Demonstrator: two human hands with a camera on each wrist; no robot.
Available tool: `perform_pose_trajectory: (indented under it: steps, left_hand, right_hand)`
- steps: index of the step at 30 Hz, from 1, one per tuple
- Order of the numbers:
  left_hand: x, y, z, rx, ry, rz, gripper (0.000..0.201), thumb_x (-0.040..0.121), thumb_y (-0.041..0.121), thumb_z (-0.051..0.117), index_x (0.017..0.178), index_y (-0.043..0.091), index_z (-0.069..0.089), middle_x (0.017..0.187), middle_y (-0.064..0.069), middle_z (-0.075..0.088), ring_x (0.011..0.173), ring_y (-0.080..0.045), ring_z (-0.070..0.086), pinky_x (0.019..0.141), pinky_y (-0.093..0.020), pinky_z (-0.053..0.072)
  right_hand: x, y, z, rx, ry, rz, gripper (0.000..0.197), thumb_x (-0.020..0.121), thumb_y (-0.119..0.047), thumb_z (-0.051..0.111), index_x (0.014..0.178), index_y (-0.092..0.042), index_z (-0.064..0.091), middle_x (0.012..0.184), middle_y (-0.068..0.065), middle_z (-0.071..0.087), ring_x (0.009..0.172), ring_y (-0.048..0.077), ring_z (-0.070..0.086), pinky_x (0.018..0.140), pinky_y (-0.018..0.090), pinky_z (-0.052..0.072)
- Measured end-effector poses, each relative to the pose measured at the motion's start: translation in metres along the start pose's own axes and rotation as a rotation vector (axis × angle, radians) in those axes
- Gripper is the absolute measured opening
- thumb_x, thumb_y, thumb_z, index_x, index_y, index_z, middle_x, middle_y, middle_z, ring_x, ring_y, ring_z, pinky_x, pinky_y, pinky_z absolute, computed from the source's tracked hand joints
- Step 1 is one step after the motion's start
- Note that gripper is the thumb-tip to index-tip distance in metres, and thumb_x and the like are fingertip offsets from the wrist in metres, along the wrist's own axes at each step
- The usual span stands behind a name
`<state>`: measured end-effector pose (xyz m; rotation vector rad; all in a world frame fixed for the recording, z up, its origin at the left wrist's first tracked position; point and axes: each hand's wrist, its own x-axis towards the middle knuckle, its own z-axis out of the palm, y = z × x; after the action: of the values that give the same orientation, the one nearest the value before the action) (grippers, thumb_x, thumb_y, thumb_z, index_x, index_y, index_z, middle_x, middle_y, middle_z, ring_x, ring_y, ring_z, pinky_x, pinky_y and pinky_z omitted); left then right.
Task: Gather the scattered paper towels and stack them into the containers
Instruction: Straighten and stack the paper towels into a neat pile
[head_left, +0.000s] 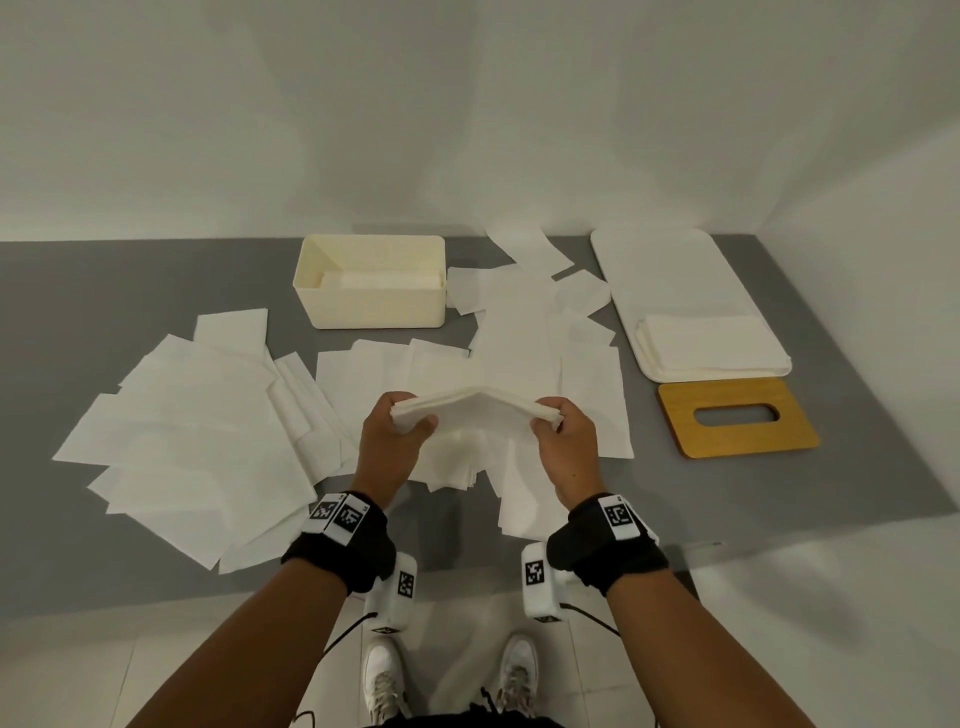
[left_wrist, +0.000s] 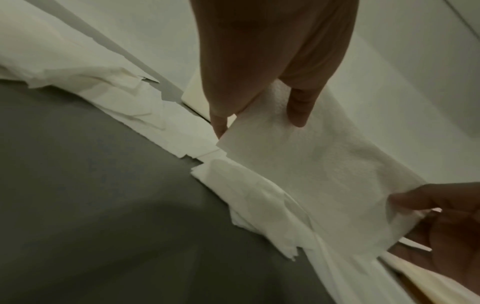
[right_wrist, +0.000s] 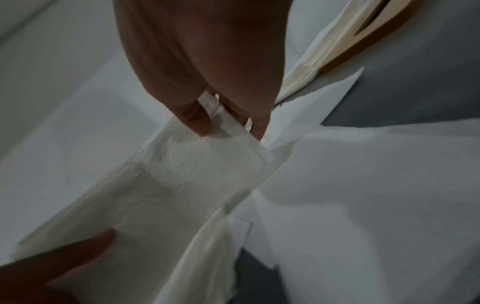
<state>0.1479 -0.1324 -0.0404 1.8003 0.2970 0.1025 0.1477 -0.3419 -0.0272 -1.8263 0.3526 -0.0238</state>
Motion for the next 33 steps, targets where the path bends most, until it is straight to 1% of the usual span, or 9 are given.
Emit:
perform_pose_trajectory:
  steps: [3, 7, 11, 14, 18, 21, 27, 30, 33]
  left_hand:
    - [-0.002, -0.005, -0.002, -0.069, 0.004, -0.026, 0.045, 0.078, -0.001, 0.074, 0.111, 0.015, 0.047, 0.099, 0.009, 0.053, 0.085, -0.003, 0.053, 0.065, -0.007, 0.046]
    - [-0.005, -0.014, 0.001, -0.075, -0.026, -0.037, 0.055, 0.074, -0.009, 0.07, 0.115, 0.016, 0.043, 0.094, 0.004, 0.059, 0.086, -0.013, 0.056, 0.067, -0.006, 0.045]
    - [-0.001, -0.009, 0.004, -0.061, 0.006, -0.066, 0.054, 0.077, -0.006, 0.067, 0.12, 0.018, 0.044, 0.103, -0.001, 0.057, 0.091, -0.018, 0.055, 0.071, -0.015, 0.044]
    - [0.001, -0.007, 0.004, -0.01, -0.007, -0.055, 0.06, 0.079, -0.005, 0.065, 0.131, 0.014, 0.04, 0.112, 0.0, 0.05, 0.097, -0.019, 0.052, 0.075, -0.016, 0.043]
    - [-0.001, -0.007, 0.01, -0.038, -0.026, -0.085, 0.057, 0.082, -0.007, 0.059, 0.132, 0.013, 0.039, 0.102, -0.002, 0.054, 0.089, -0.018, 0.053, 0.068, -0.015, 0.042]
    - [0.003, -0.005, 0.01, -0.032, -0.028, -0.086, 0.05, 0.084, -0.005, 0.055, 0.127, 0.016, 0.043, 0.098, 0.002, 0.055, 0.088, -0.019, 0.054, 0.068, -0.019, 0.044]
    - [0.027, 0.001, -0.024, 0.119, -0.148, 0.032, 0.025, 0.083, 0.002, 0.069, 0.101, 0.017, 0.059, 0.101, 0.004, 0.063, 0.09, -0.014, 0.057, 0.075, -0.021, 0.045]
    - [0.039, 0.009, -0.047, -0.004, -0.272, -0.132, 0.019, 0.083, 0.005, 0.071, 0.099, 0.008, 0.062, 0.097, -0.006, 0.068, 0.087, -0.02, 0.064, 0.075, -0.034, 0.054]
    - [0.049, 0.018, -0.058, -0.139, -0.251, -0.246, 0.02, 0.083, 0.001, 0.071, 0.101, 0.001, 0.062, 0.096, -0.013, 0.068, 0.09, -0.026, 0.067, 0.076, -0.04, 0.057]
  right_hand:
    - [-0.002, 0.004, -0.001, 0.063, 0.029, 0.05, 0.033, 0.083, 0.004, 0.052, 0.101, -0.022, 0.057, 0.097, -0.003, 0.059, 0.081, 0.014, 0.055, 0.071, 0.025, 0.047]
    - [-0.001, 0.015, -0.001, 0.029, 0.024, 0.107, 0.032, 0.086, 0.006, 0.048, 0.106, -0.018, 0.056, 0.105, -0.001, 0.06, 0.098, 0.02, 0.057, 0.088, 0.032, 0.049]
    - [0.002, 0.009, 0.004, 0.006, -0.024, 0.062, 0.025, 0.088, 0.003, 0.047, 0.102, -0.014, 0.058, 0.095, 0.0, 0.059, 0.086, 0.014, 0.054, 0.072, 0.018, 0.044]
    - [0.002, 0.008, 0.006, 0.027, -0.031, 0.109, 0.028, 0.087, 0.003, 0.046, 0.104, -0.017, 0.054, 0.095, 0.001, 0.059, 0.085, 0.016, 0.056, 0.069, 0.02, 0.046]
    - [0.0, 0.009, 0.013, 0.04, -0.025, 0.161, 0.034, 0.086, 0.001, 0.043, 0.114, -0.016, 0.054, 0.109, 0.005, 0.063, 0.1, 0.023, 0.06, 0.091, 0.035, 0.051]
    - [0.002, 0.005, 0.018, 0.034, -0.016, 0.153, 0.034, 0.088, 0.001, 0.042, 0.115, -0.016, 0.053, 0.113, 0.004, 0.061, 0.105, 0.023, 0.058, 0.097, 0.038, 0.048]
    - [0.012, -0.017, 0.005, -0.05, -0.063, 0.028, 0.015, 0.093, -0.005, 0.046, 0.101, -0.008, 0.058, 0.099, 0.005, 0.064, 0.087, 0.014, 0.058, 0.076, 0.022, 0.046]
    - [0.027, -0.024, -0.003, -0.067, -0.129, 0.097, 0.019, 0.088, -0.001, 0.052, 0.106, 0.0, 0.059, 0.104, 0.014, 0.065, 0.086, 0.018, 0.057, 0.074, 0.026, 0.046]
    - [0.042, -0.03, 0.003, -0.135, -0.164, 0.173, 0.02, 0.083, 0.001, 0.056, 0.102, 0.006, 0.059, 0.101, 0.02, 0.065, 0.082, 0.021, 0.057, 0.072, 0.03, 0.046]
